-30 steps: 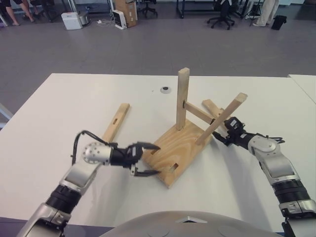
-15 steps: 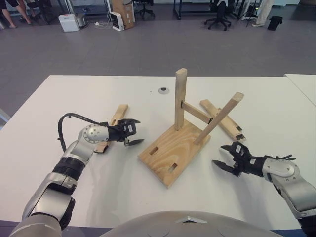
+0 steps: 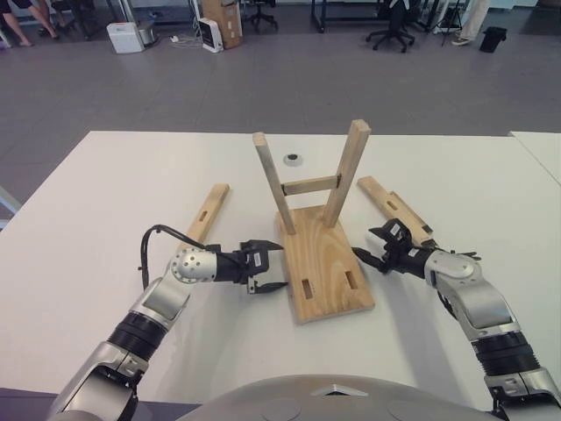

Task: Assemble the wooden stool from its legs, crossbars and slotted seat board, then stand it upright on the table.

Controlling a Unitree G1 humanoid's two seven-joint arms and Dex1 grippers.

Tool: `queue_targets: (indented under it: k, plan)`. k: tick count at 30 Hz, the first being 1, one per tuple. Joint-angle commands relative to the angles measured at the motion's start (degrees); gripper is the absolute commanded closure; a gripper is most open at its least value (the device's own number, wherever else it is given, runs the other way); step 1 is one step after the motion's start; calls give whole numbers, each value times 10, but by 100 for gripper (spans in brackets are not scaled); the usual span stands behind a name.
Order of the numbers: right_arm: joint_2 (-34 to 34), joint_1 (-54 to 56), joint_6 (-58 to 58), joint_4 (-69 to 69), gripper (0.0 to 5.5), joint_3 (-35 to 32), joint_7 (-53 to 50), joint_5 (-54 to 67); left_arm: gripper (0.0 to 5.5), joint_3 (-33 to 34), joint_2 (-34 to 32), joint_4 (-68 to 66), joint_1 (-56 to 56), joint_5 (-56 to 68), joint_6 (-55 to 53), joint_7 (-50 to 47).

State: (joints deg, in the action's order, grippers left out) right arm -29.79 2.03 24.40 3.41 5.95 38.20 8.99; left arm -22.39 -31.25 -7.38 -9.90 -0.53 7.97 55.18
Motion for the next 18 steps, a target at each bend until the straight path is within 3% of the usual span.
queue_targets:
  k: [1, 12, 15, 18]
  plan:
    - [-25, -37, 12, 40, 184, -10, 24, 14, 143, 11, -1, -53, -11, -22, 0, -21]
    - [-18, -35, 31, 91, 184, 34, 64, 30, 143, 13, 68, -151, -74, -43, 18, -84]
    - [-25, -9, 12, 53, 184, 4, 39, 13, 143, 10, 72, -142, -64, -41, 16, -88]
    - [-47, 58, -12, -9, 184, -76, 3, 19, 143, 12, 68, -138, -57, -41, 17, -86]
